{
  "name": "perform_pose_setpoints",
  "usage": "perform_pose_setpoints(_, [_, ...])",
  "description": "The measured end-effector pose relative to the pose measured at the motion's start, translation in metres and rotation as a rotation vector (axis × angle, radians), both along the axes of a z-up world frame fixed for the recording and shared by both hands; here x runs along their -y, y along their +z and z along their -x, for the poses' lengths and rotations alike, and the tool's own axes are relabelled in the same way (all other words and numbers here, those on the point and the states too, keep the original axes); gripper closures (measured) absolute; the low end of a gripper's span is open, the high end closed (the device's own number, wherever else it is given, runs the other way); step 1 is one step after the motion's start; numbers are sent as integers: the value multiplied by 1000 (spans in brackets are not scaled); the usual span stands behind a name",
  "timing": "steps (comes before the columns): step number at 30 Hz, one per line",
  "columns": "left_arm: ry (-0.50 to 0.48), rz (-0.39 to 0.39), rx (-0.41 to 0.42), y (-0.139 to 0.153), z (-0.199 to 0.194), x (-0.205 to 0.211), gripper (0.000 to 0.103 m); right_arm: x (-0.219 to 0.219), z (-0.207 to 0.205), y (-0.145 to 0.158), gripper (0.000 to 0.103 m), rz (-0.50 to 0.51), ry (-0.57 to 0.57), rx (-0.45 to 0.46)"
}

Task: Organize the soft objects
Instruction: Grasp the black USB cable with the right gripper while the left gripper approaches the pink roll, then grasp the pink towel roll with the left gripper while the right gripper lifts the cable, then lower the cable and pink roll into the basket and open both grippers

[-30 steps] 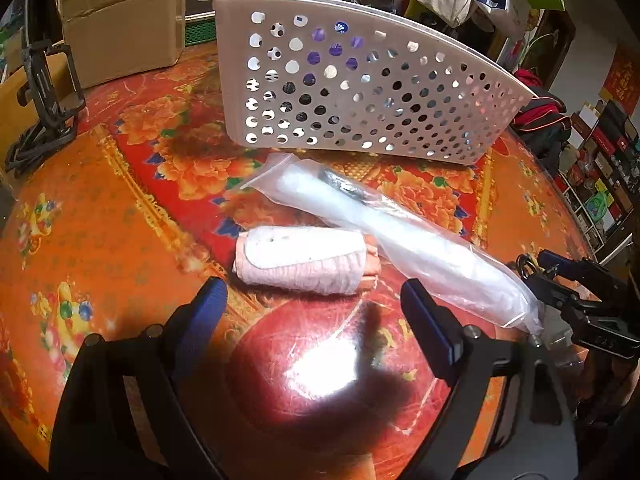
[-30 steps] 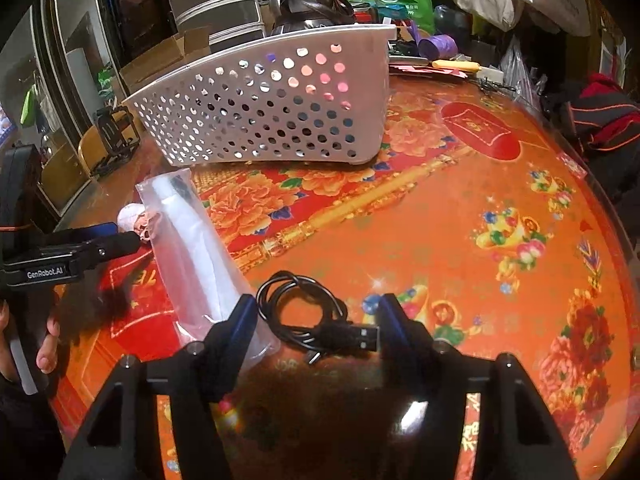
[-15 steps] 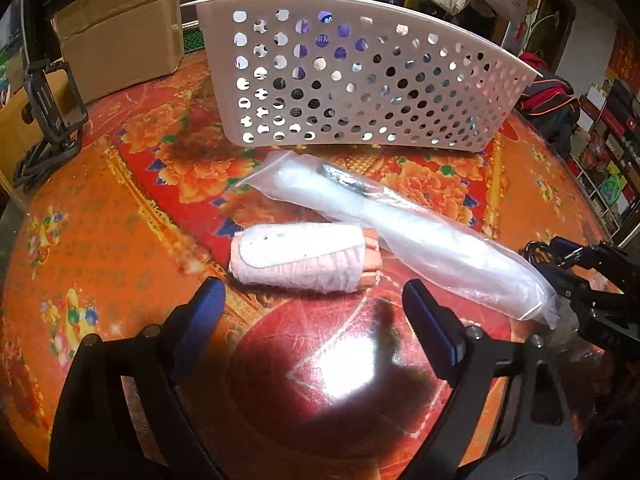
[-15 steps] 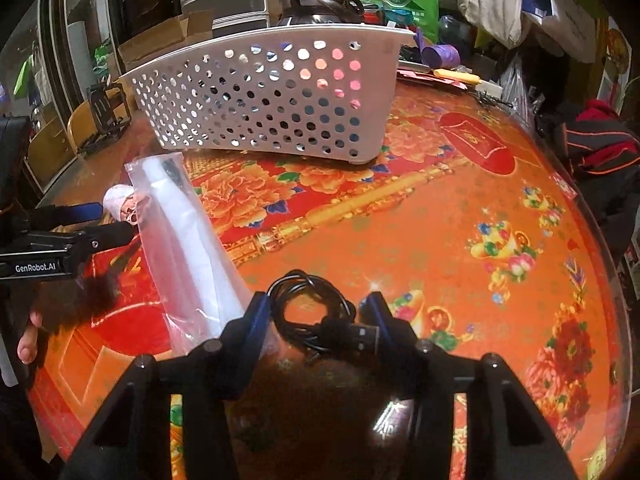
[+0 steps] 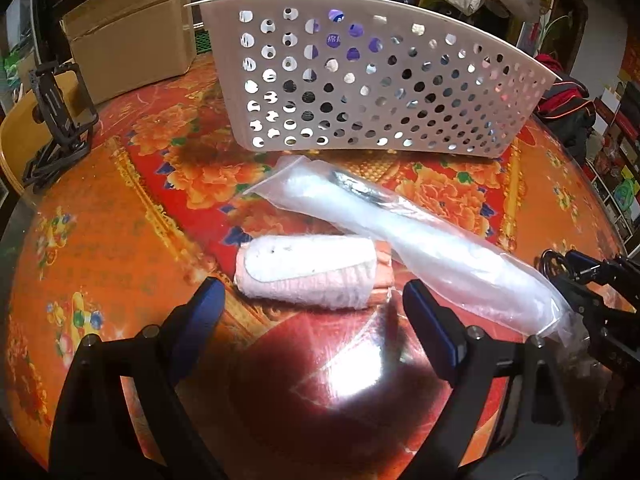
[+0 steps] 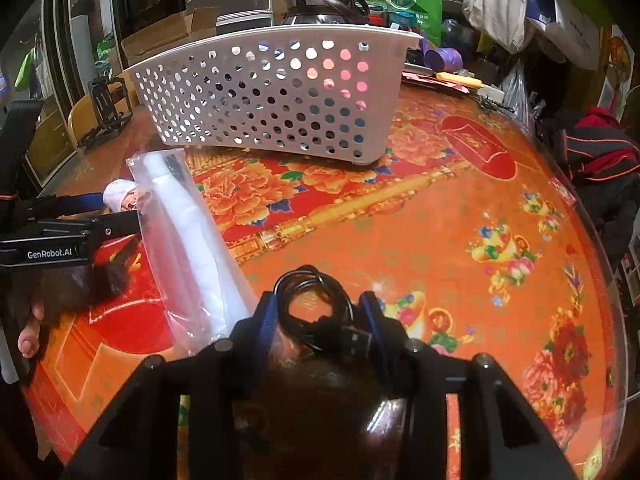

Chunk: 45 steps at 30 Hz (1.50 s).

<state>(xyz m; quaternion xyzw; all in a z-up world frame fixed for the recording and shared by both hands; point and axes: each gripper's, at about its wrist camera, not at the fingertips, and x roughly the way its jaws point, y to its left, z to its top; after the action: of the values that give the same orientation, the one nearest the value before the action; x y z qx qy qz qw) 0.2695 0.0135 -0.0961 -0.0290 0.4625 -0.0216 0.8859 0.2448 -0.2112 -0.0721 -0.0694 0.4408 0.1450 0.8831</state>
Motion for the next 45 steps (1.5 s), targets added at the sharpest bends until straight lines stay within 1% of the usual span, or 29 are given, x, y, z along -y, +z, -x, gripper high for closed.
perform_pose_setpoints(1, [4, -6, 2, 0, 0, 0, 20, 1, 0, 0, 62, -1, 0, 0])
perform_pose_setpoints(2, [9, -18, 4, 0, 0, 1, 29, 1, 0, 0, 62, -4, 0, -1])
perform_pose_setpoints(3, [11, -22, 9, 0, 1, 1, 31, 1, 0, 0, 62, -10, -1, -2])
perform_pose_setpoints(9, [17, 10, 29, 6, 7, -4, 33, 7, -2, 1, 63, -44, -9, -5])
perform_pose_setpoints(12, [29, 21, 32, 7, 11, -10, 33, 13, 1, 5, 63, -66, -21, 19])
perform_pose_setpoints(17, [67, -1, 76, 17, 23, -20, 33, 14, 6, 8, 63, -78, -25, 39])
perform_pose_setpoints(21, [81, 13, 112, 30, 33, -29, 33, 15, 8, 16, 63, -93, -26, 58])
perform_pose_setpoints(24, [87, 14, 150, 47, 39, -33, 33, 16, 9, 32, 63, -121, -19, 84])
perform_pose_setpoints(25, [86, 17, 163, 54, 41, -34, 33, 16, 10, 40, 63, -117, -23, 102])
perform_pose_setpoints(28, [74, 23, 196, 76, 43, -34, 34, 20, 9, 66, 63, -142, -25, 152])
perform_pose_setpoints(31, [56, 39, 216, 99, 39, -33, 34, 22, 2, 100, 63, -172, -19, 211])
perform_pose_setpoints(35, [40, 36, 268, 137, 22, -30, 33, 18, -19, 134, 63, -202, 9, 244])
perform_pose_setpoints(37, [25, 38, 281, 155, 6, -27, 33, 14, -39, 146, 63, -209, 18, 248])
perform_pose_setpoints(39, [17, 33, 298, 169, -14, -25, 33, 8, -67, 153, 63, -204, 18, 236])
perform_pose_setpoints(40, [17, 34, 298, 175, -26, -24, 33, 5, -82, 154, 63, -209, 18, 220])
perform_pose_setpoints(41, [16, 41, 298, 179, -38, -24, 33, 4, -92, 154, 63, -220, 19, 223])
perform_pose_setpoints(42, [14, 36, 288, 183, -53, -24, 33, 1, -105, 154, 63, -210, 15, 225])
perform_pose_setpoints(45, [13, 30, 222, 180, -98, -23, 33, -6, -133, 144, 63, -173, -7, 200])
